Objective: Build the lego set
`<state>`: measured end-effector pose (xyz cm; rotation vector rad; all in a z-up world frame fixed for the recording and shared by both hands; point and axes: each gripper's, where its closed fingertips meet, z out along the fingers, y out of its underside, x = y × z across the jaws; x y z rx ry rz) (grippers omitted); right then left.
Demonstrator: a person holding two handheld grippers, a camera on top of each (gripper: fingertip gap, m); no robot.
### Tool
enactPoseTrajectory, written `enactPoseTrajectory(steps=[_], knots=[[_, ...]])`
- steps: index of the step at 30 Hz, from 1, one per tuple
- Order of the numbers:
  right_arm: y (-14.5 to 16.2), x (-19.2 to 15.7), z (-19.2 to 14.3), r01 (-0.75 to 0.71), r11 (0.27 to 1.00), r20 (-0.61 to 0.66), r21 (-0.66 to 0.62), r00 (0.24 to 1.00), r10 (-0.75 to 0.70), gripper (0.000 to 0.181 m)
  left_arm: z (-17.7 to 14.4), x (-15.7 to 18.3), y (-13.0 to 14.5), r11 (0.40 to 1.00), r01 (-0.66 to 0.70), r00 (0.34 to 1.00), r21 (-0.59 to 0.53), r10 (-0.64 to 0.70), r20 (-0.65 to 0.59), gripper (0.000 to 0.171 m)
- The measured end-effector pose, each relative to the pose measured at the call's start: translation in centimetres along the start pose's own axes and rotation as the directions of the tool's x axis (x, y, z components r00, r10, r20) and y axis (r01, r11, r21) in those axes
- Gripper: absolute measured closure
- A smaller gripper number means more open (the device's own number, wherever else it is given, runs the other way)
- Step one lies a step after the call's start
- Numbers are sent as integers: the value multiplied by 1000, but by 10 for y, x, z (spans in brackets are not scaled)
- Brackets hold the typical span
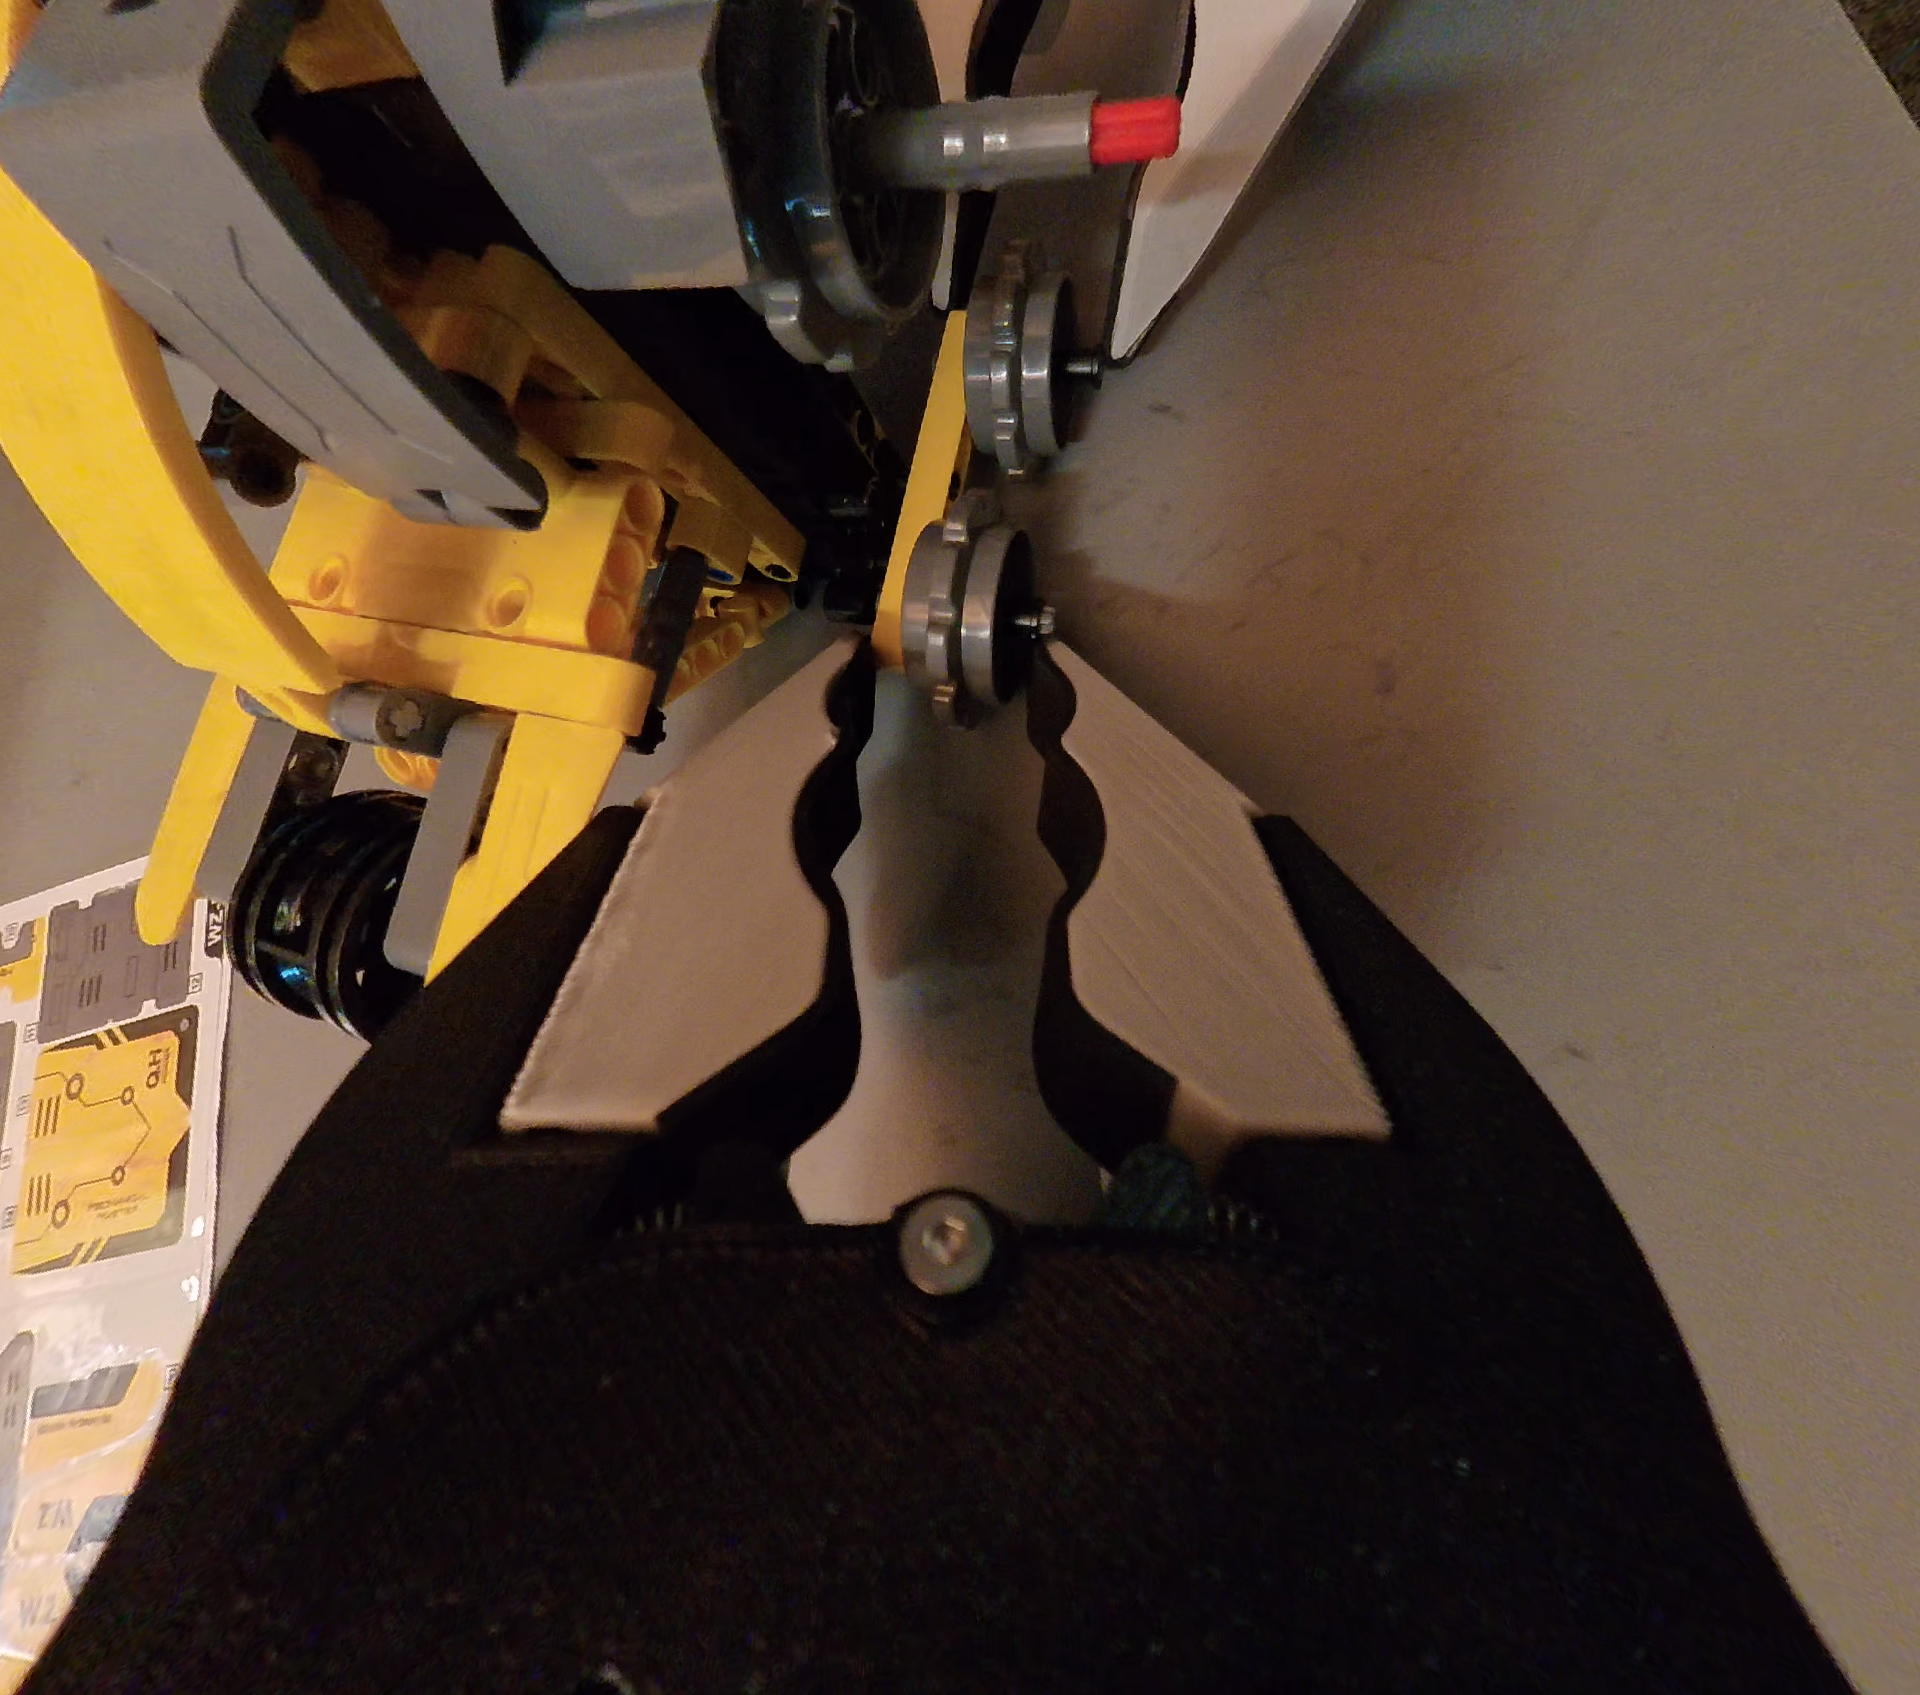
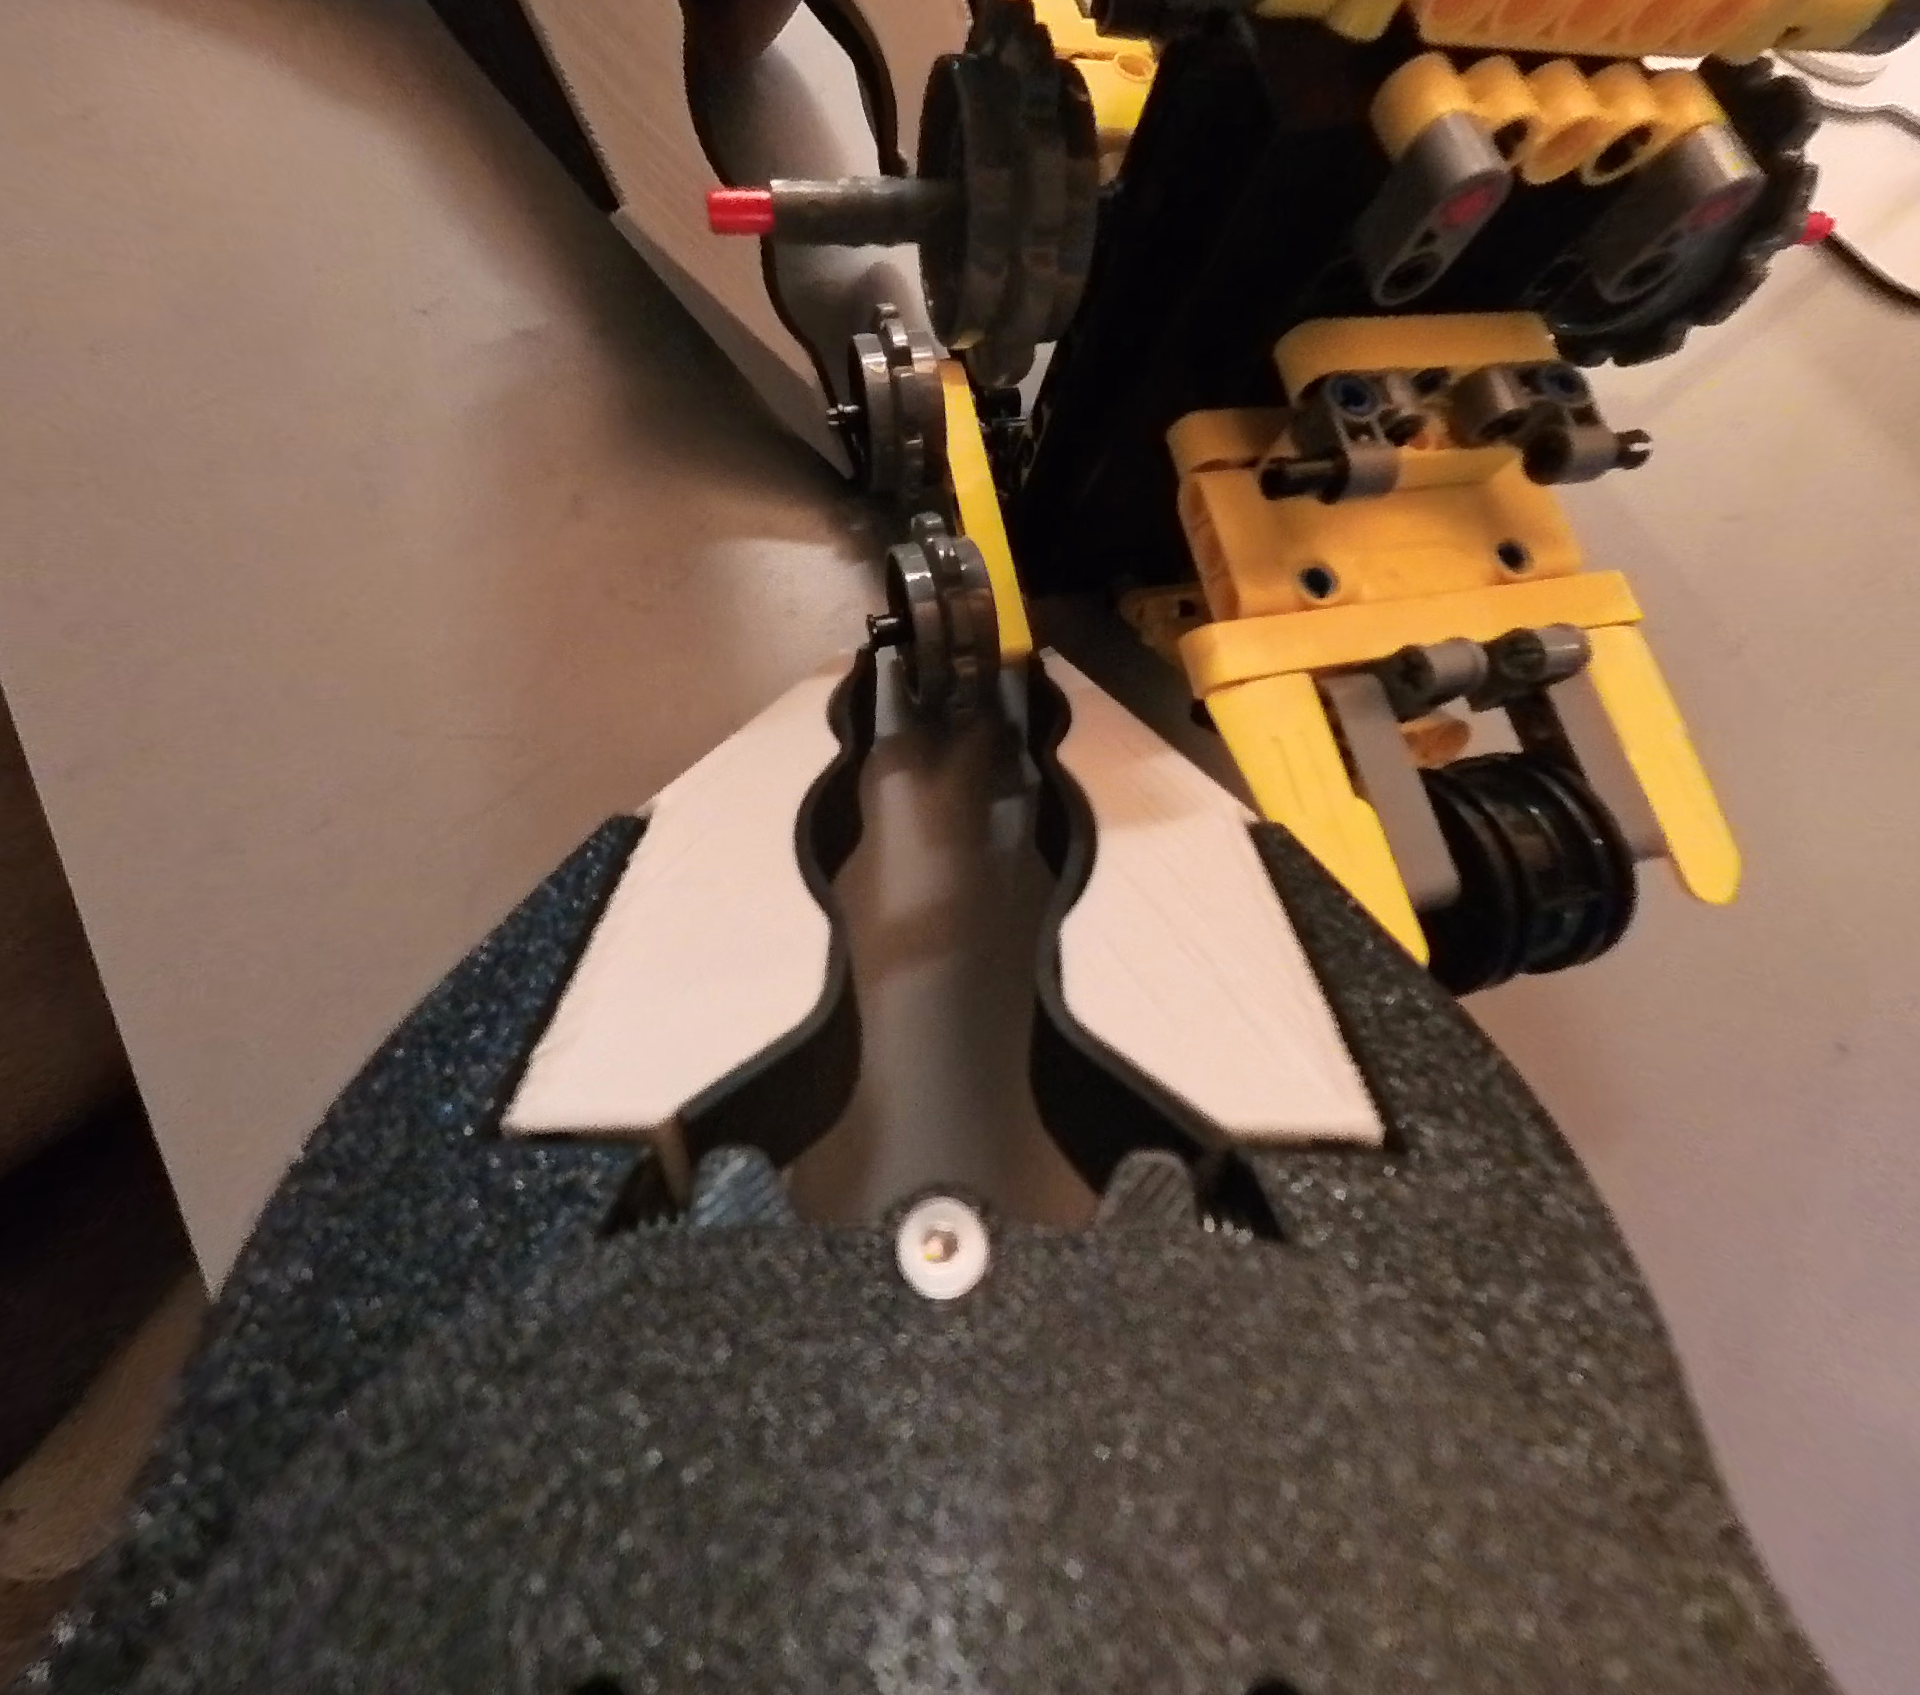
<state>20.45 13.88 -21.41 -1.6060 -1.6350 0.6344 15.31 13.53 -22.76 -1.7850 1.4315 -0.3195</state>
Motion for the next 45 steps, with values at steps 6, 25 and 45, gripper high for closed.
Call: enactPoseTrajectory(steps=[6,25,45], knots=[[0,1,0,-3,1000,-6,1,1000,3,154,0,1,0,1000,7,1000,-3,-7,-2,146],[0,4,0,-13,1000,-18,-2,1000,13,156,0,1,-1,1000,27,1000,-10,-27,-2,146],[8,10,-2,-40,999,-67,-32,997,38,155,1,1,-1,1000,13,1000,0,-13,2,146]])
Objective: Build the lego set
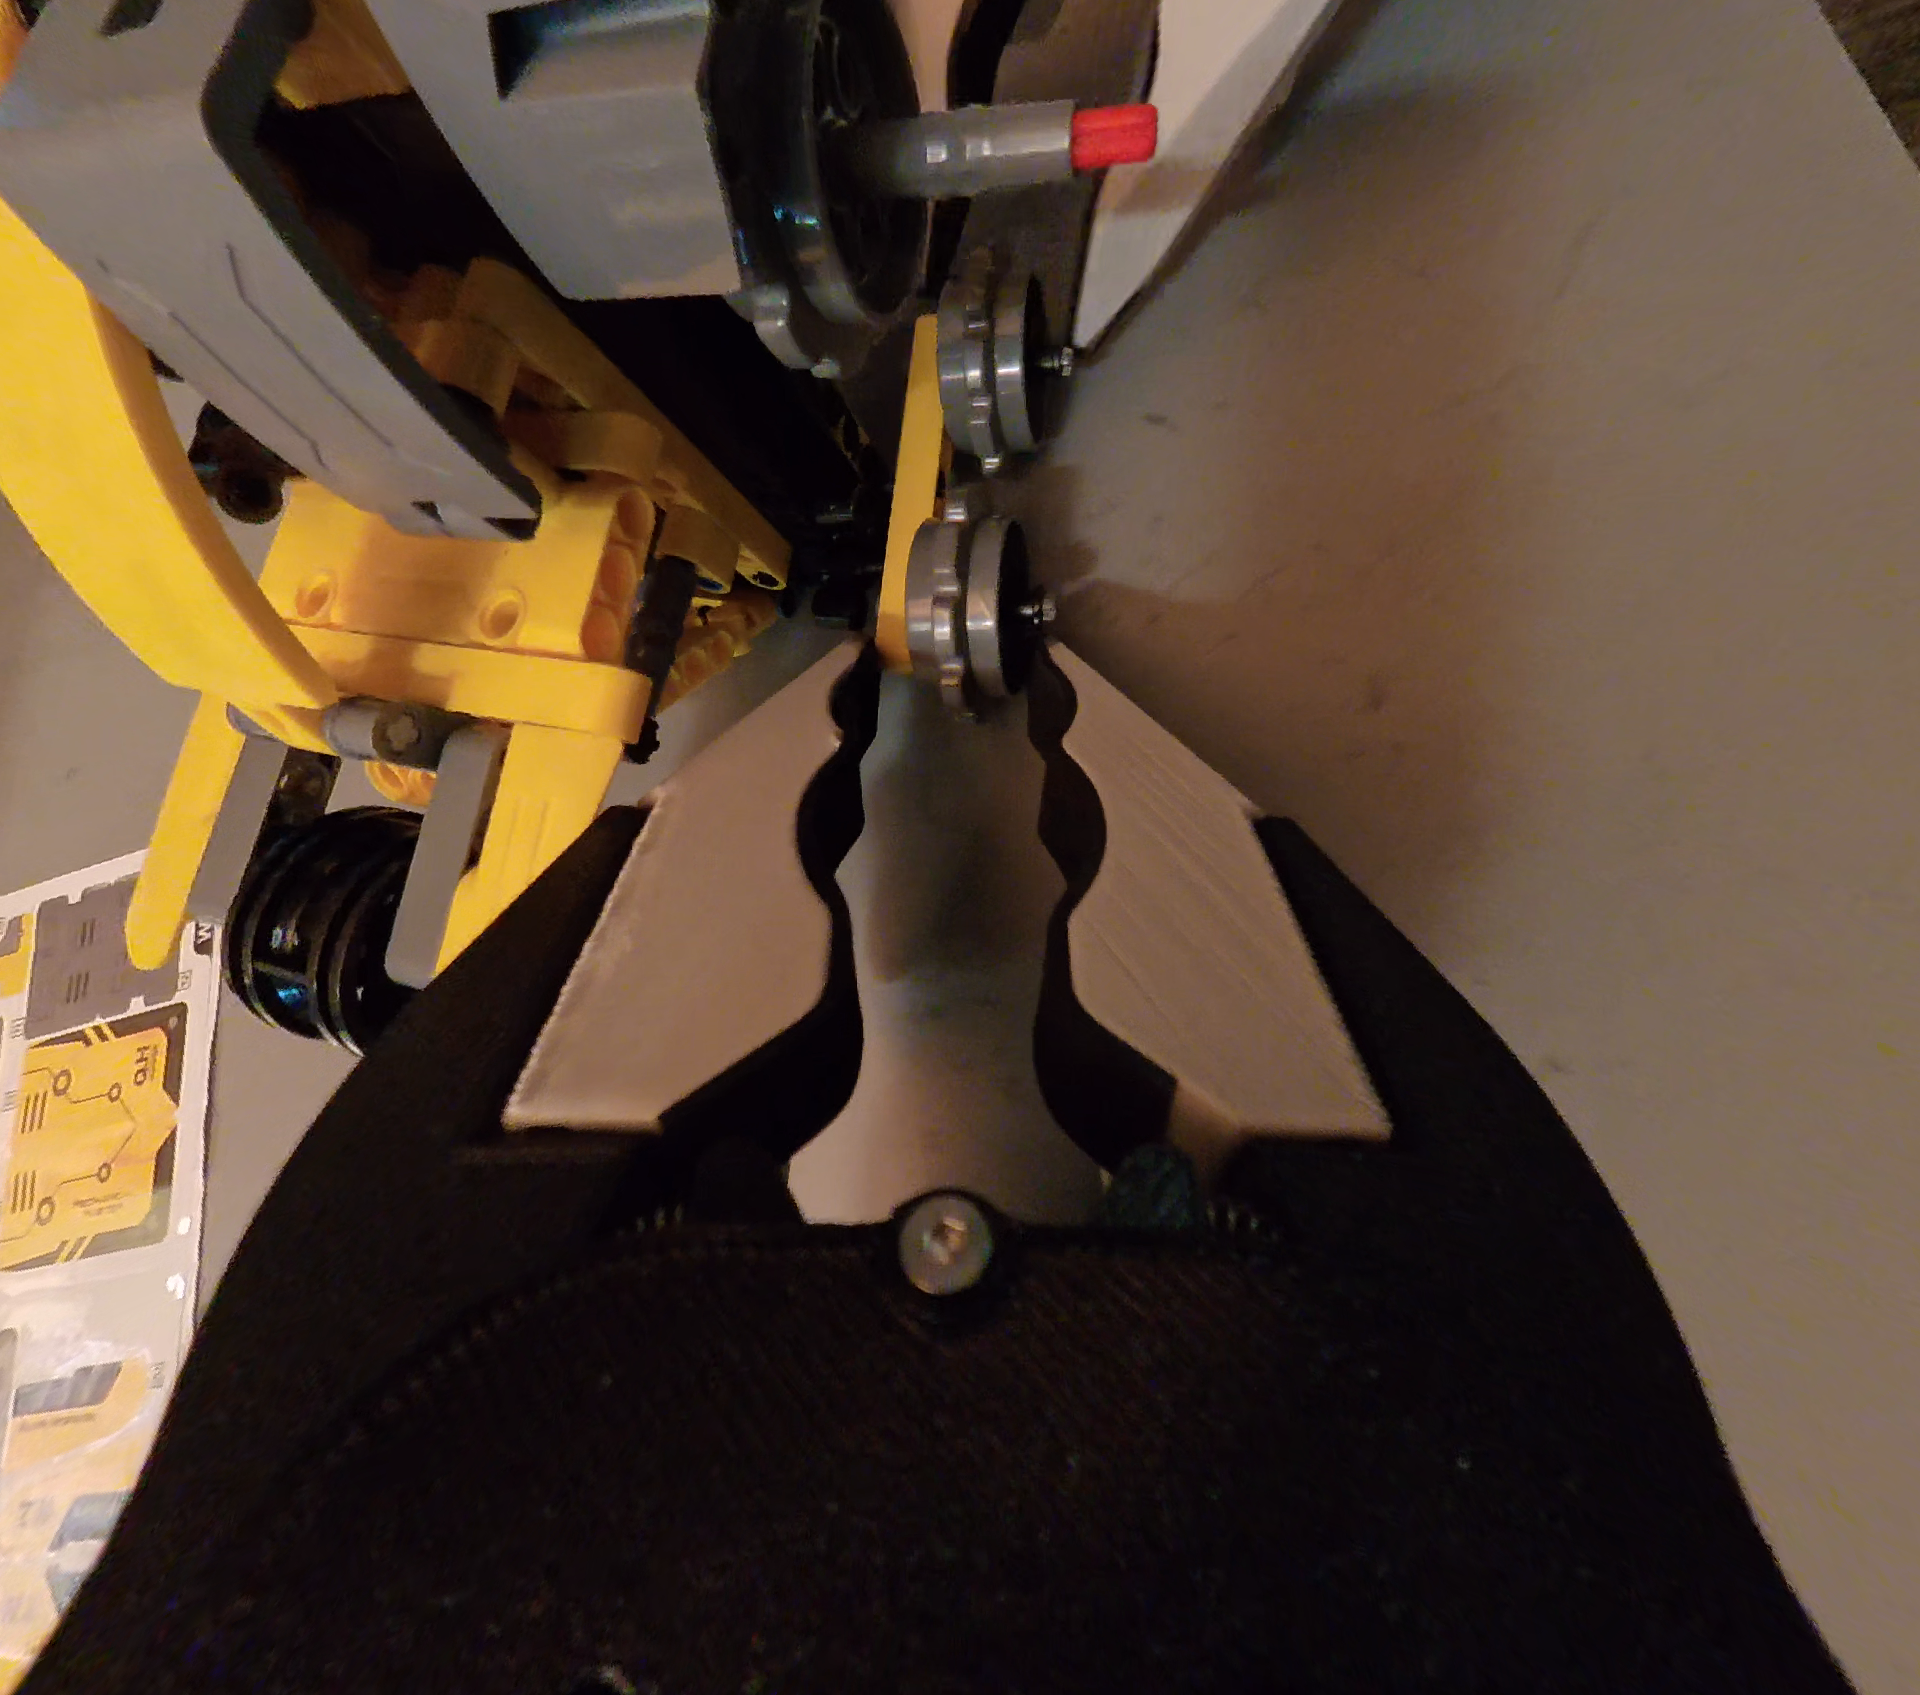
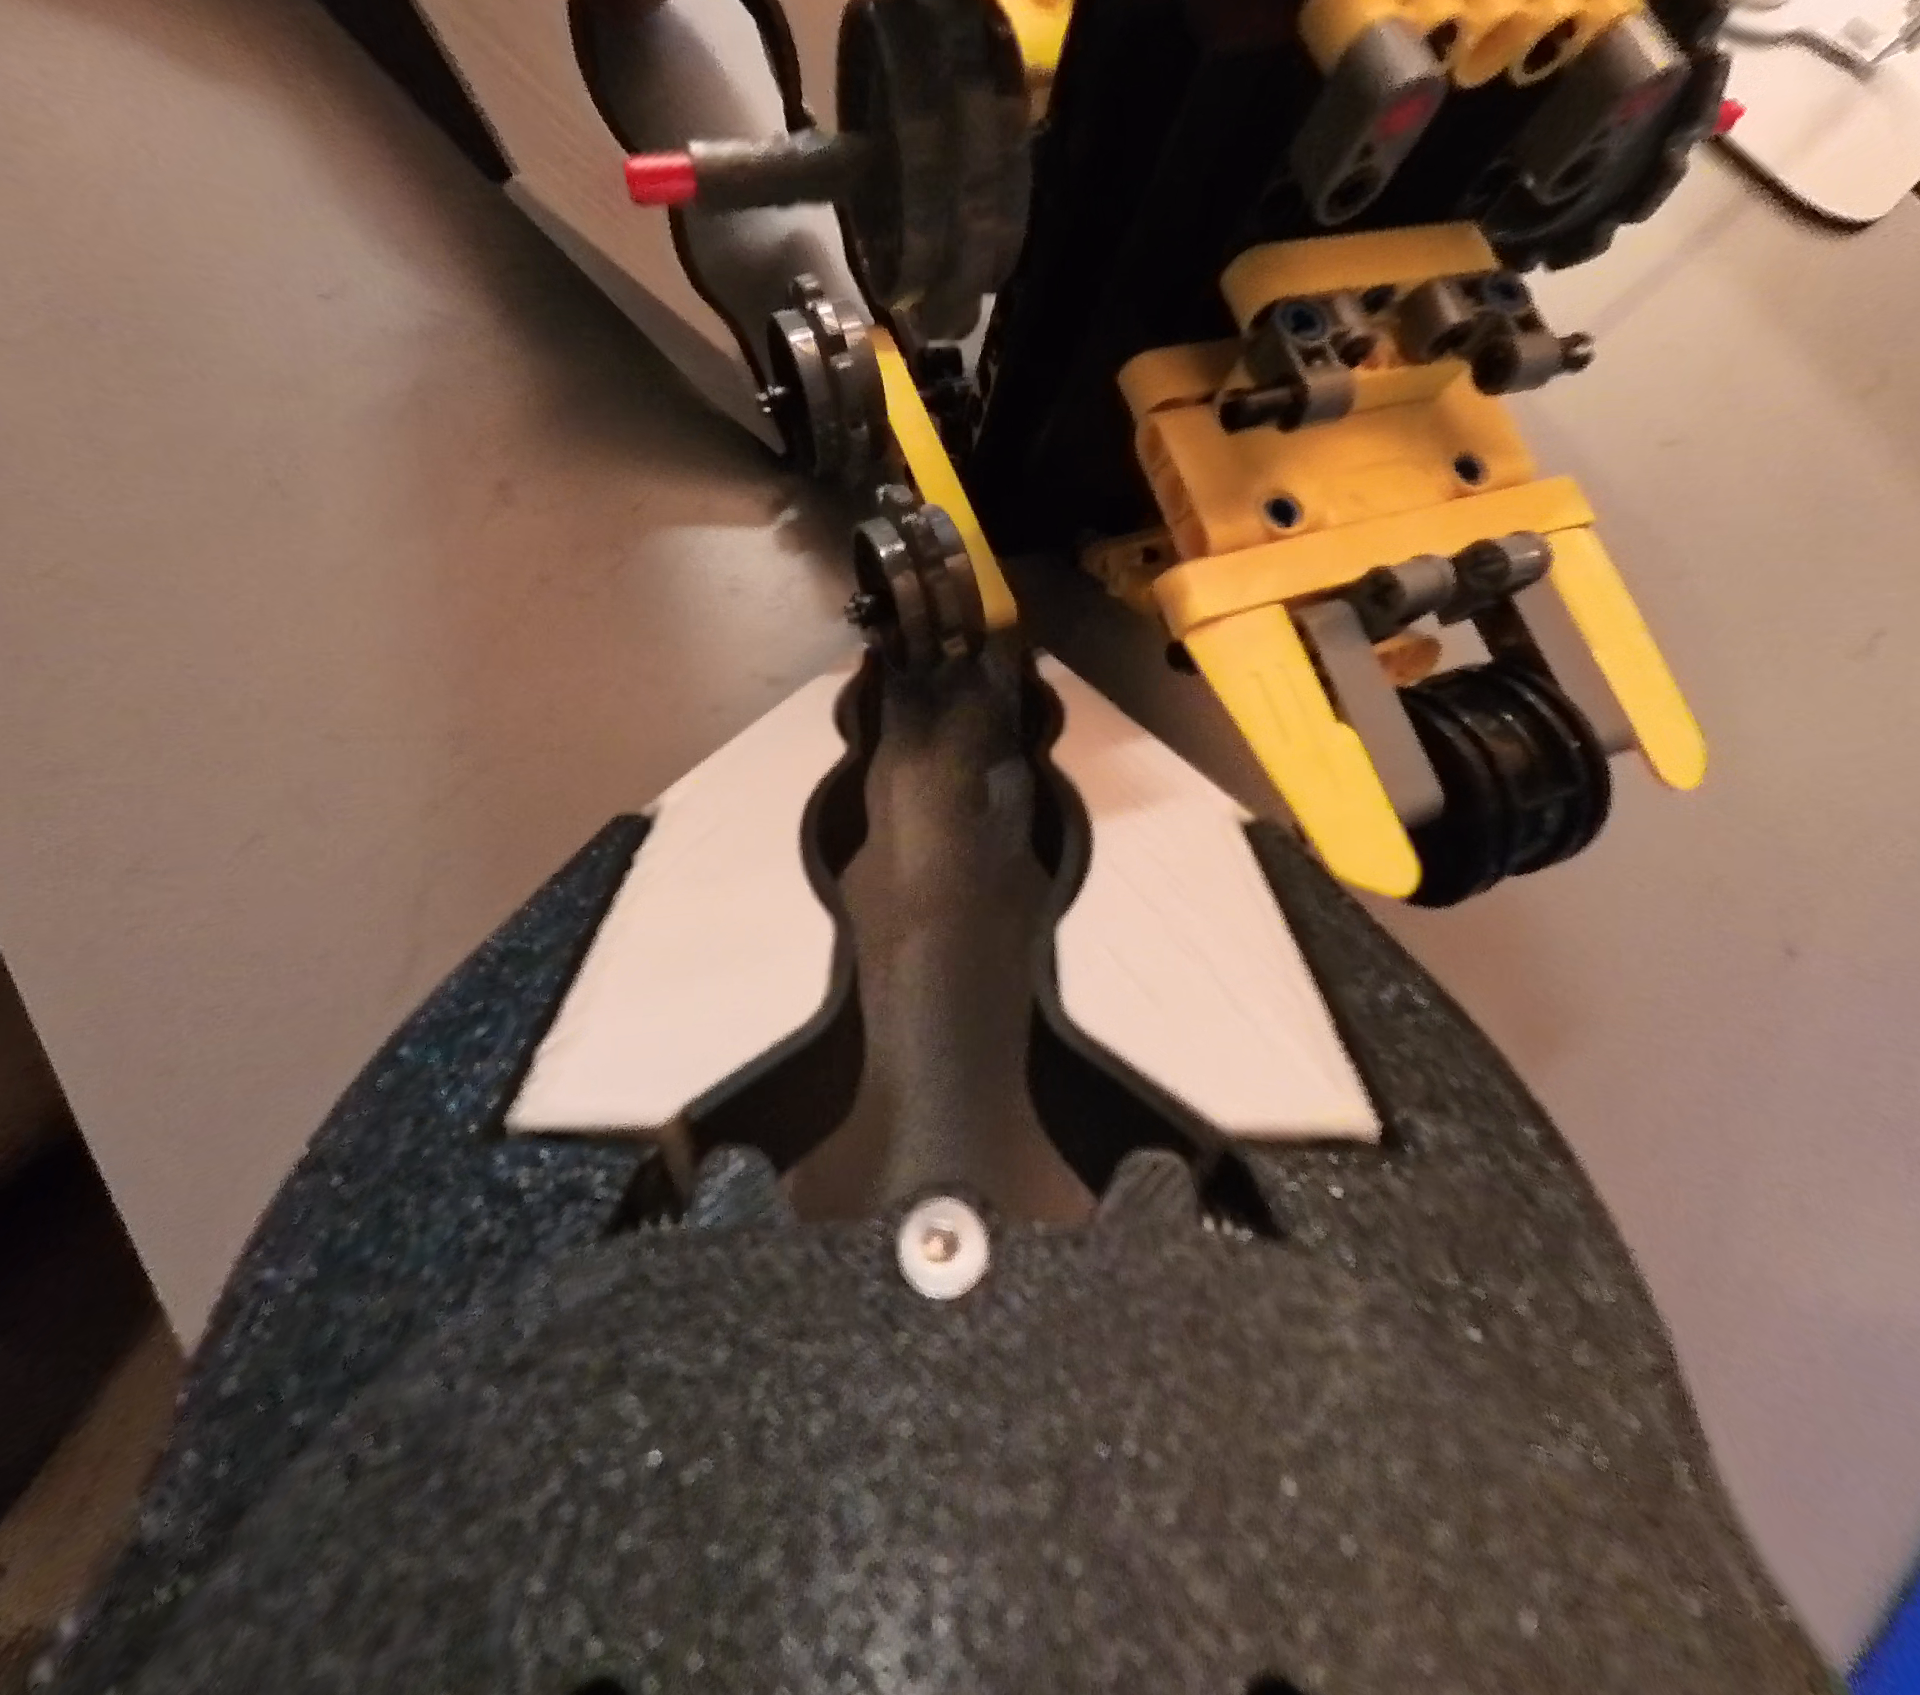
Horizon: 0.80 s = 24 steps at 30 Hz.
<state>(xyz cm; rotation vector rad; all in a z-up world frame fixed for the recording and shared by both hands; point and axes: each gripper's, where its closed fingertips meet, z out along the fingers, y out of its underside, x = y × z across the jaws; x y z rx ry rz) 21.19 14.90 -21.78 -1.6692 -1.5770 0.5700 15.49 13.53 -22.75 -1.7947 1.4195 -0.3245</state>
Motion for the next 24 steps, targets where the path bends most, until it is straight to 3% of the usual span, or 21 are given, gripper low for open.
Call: enactPoseTrajectory(steps=[4,16,19,24], knots=[[12,1,-9,-34,999,-31,-30,999,33,144,0,-1,1,1000,-1,1000,-2,1,6,142],[33,16,-35,-203,979,-156,-24,968,197,143,0,-3,1,1000,-17,1000,5,17,19,137],[44,19,-27,-288,954,-127,-88,953,276,142,1,-6,2,1000,-9,999,-4,10,39,134],[32,12,-35,-259,966,-63,-12,964,258,149,1,-13,3,1000,4,995,-13,-3,102,130]])
